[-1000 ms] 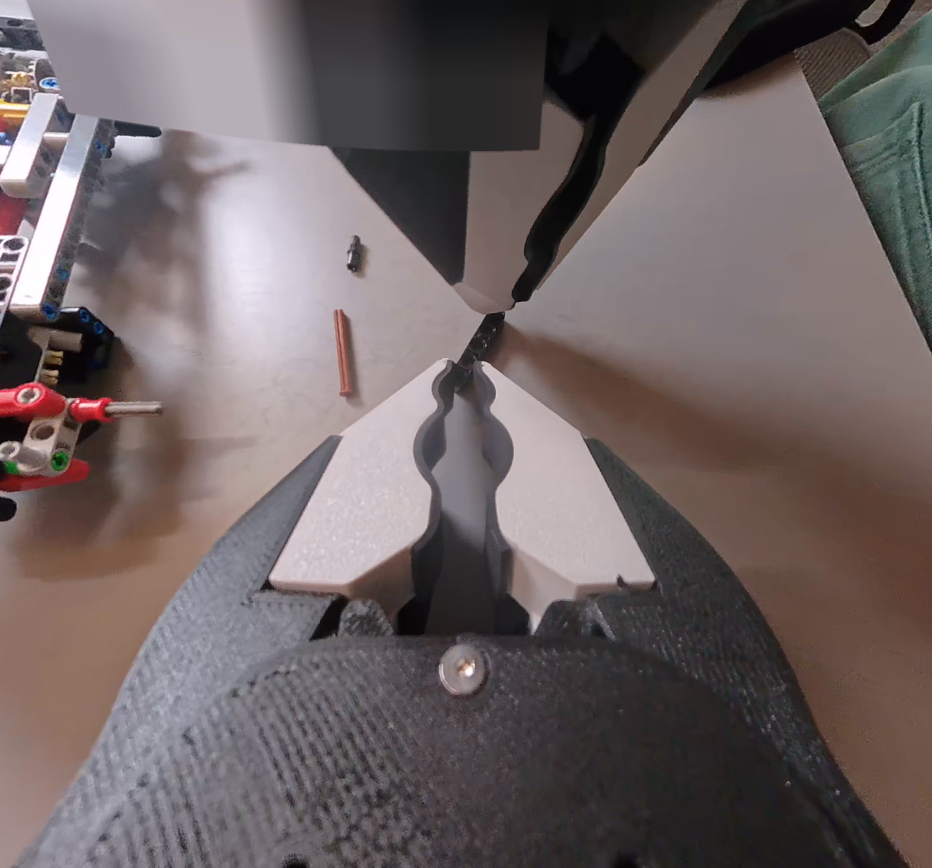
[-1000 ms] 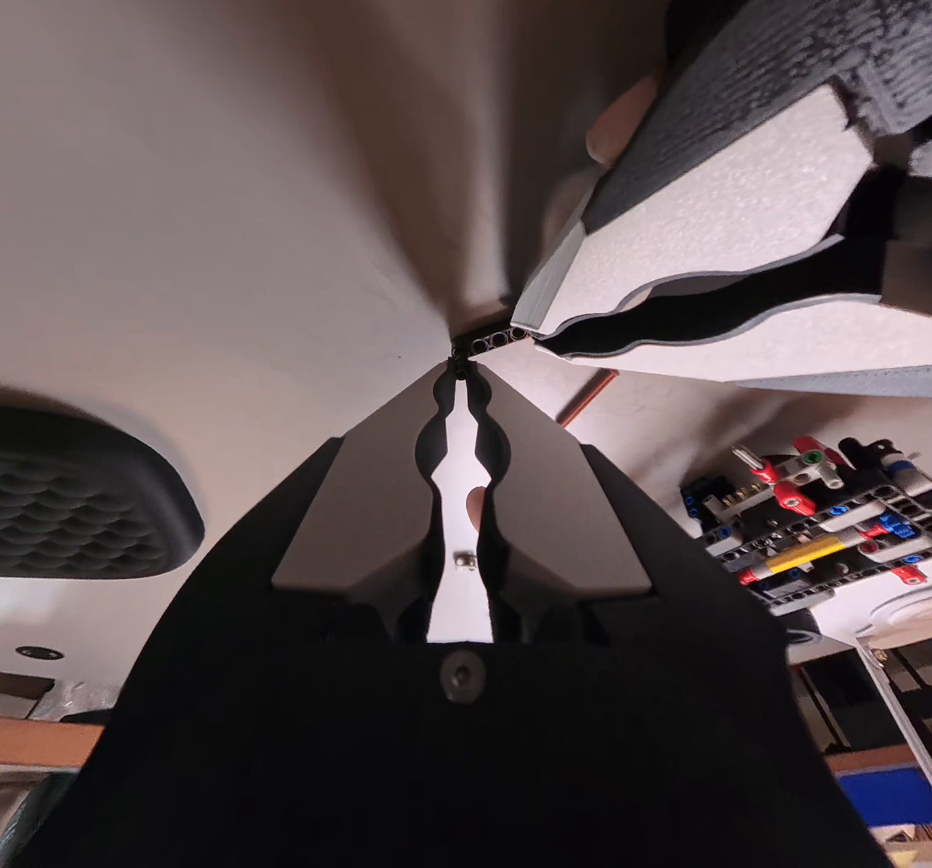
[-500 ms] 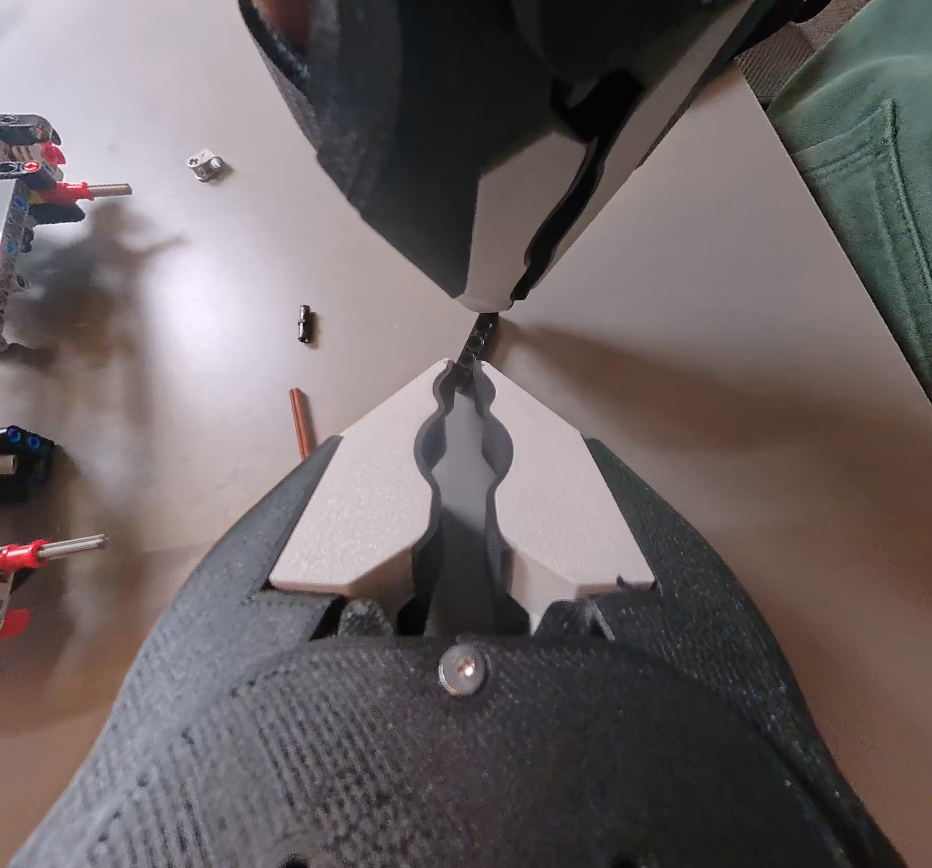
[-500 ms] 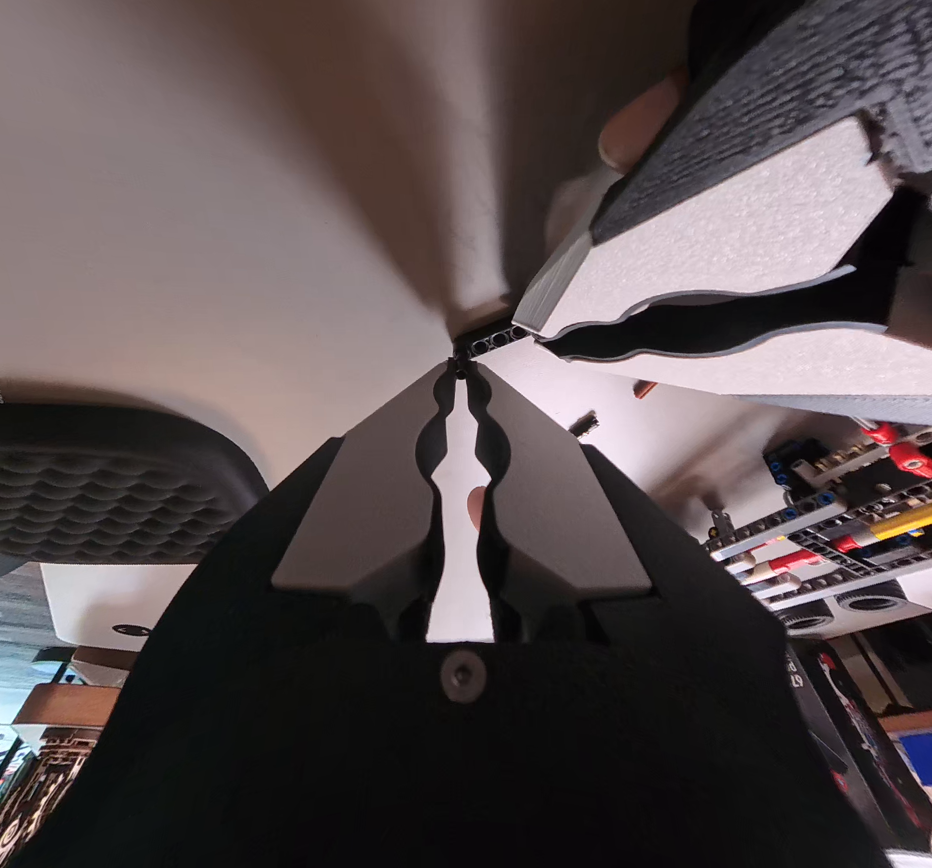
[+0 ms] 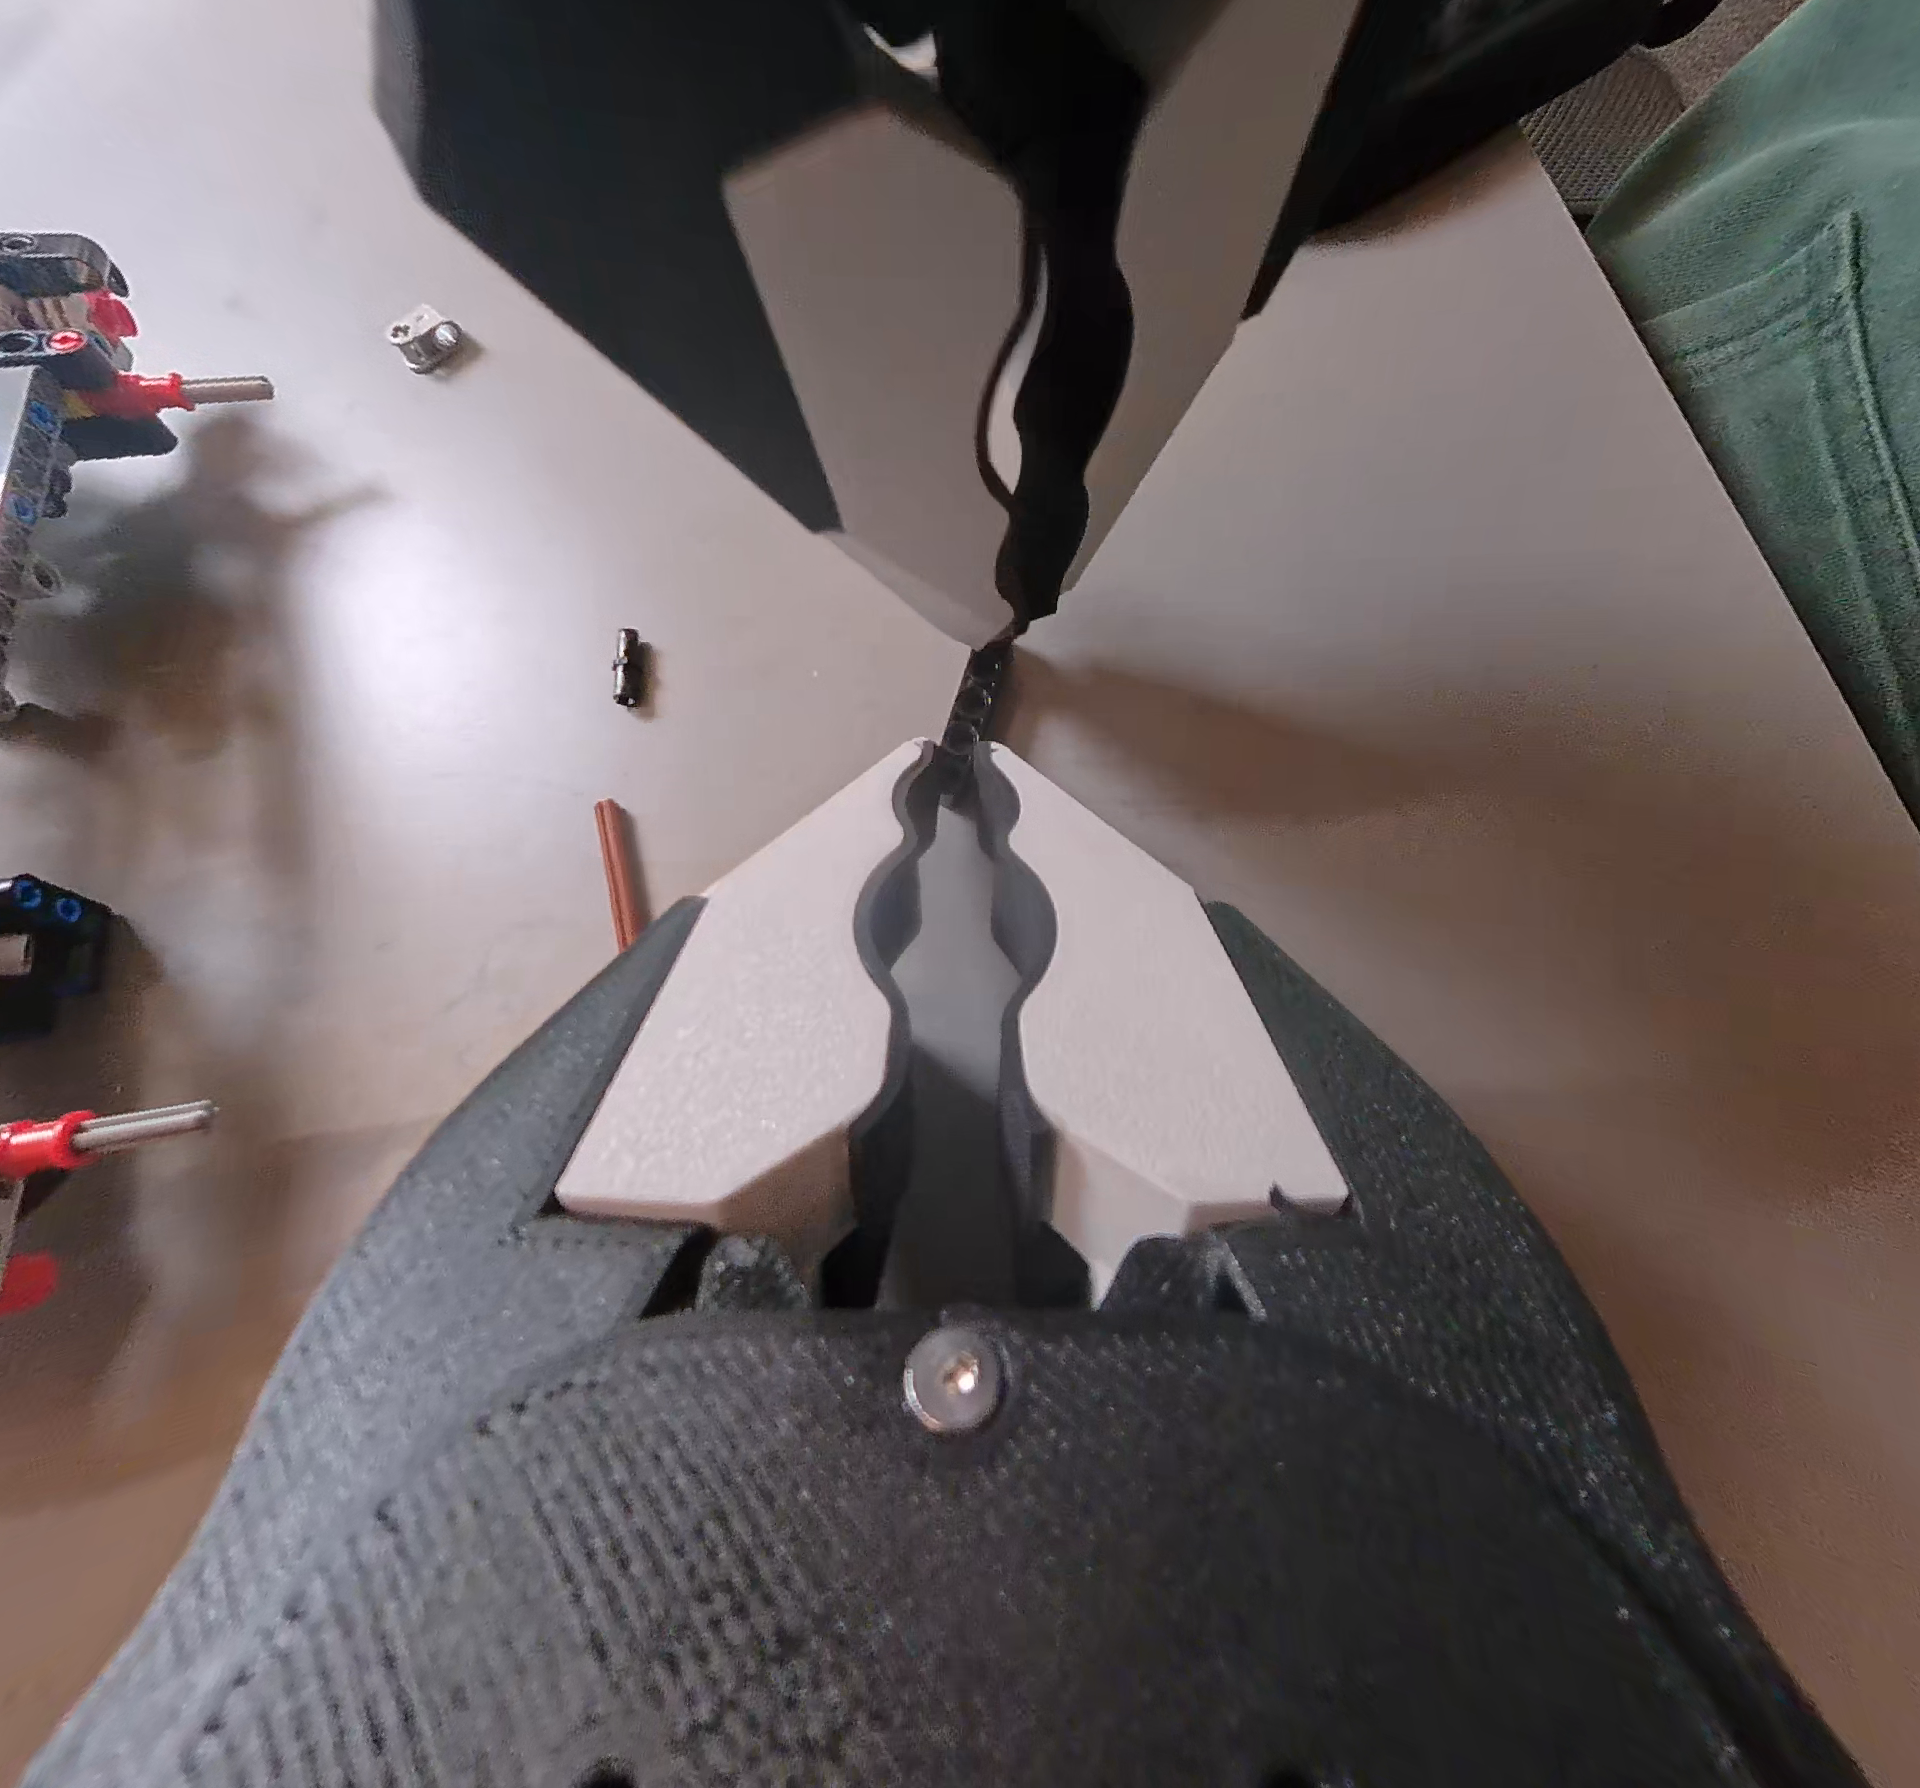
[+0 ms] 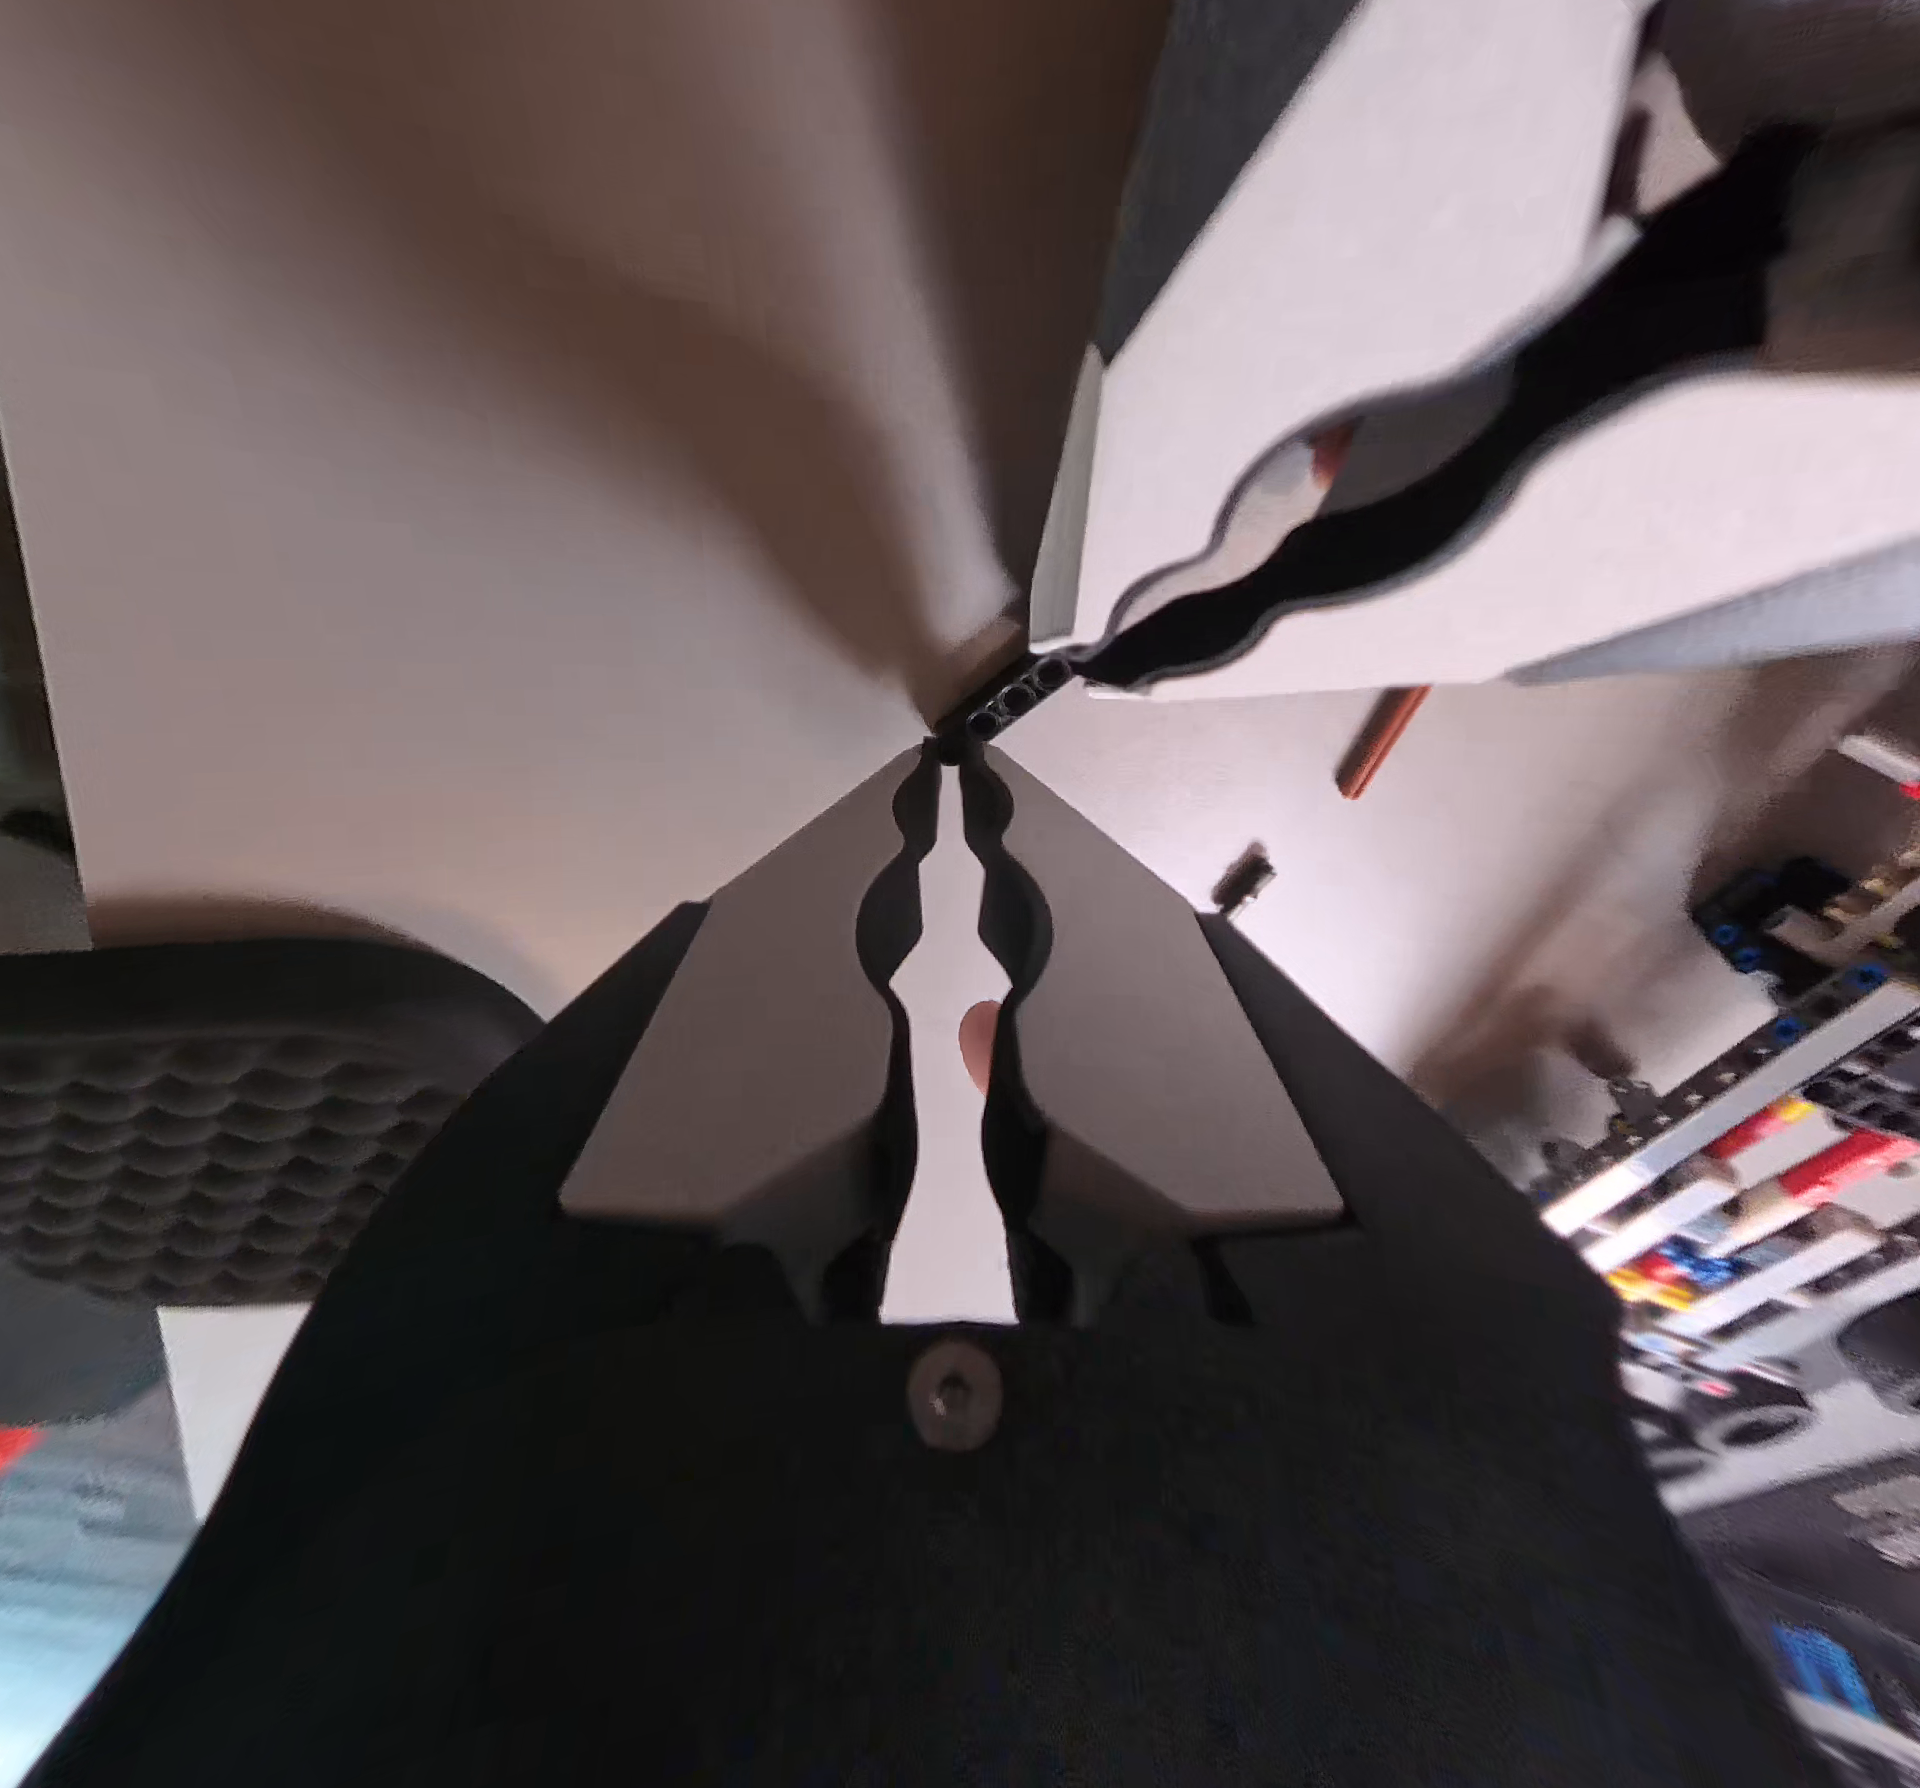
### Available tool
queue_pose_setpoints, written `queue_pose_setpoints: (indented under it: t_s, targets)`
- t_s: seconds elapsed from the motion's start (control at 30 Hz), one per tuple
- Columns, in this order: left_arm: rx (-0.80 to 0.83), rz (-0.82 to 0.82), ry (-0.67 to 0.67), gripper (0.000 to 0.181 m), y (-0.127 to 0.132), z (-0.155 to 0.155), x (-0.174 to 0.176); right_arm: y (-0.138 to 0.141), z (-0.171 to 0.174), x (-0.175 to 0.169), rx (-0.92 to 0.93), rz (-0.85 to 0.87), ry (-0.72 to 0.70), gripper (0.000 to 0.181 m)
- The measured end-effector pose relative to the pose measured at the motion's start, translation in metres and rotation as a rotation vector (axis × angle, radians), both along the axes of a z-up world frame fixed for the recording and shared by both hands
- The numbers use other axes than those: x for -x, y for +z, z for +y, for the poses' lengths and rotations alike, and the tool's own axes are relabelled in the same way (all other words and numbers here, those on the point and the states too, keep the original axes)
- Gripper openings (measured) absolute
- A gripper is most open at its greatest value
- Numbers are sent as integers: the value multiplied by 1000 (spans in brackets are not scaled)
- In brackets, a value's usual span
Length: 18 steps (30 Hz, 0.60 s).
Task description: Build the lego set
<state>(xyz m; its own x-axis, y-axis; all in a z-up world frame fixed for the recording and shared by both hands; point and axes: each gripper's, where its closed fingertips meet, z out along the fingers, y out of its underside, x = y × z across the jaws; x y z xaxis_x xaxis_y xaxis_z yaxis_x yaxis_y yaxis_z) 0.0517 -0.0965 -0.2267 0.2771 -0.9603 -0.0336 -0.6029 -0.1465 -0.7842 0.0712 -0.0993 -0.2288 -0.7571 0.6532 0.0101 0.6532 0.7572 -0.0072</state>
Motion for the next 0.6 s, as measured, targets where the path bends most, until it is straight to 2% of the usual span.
queue_pose_setpoints:
  t_s: [0.17, 0.3, 0.6]
  targets:
    - [10, -3, 7, 5, 0, 0, 0, 1, 0, 1, 204, 146, -195, 1]
    - [35, -14, 18, 5, 0, 0, 0, 2, -3, 1, 313, 276, -286, 1]
    - [15, -6, 21, 5, 0, 0, 0, 1, -2, 1, 304, 267, -305, 1]
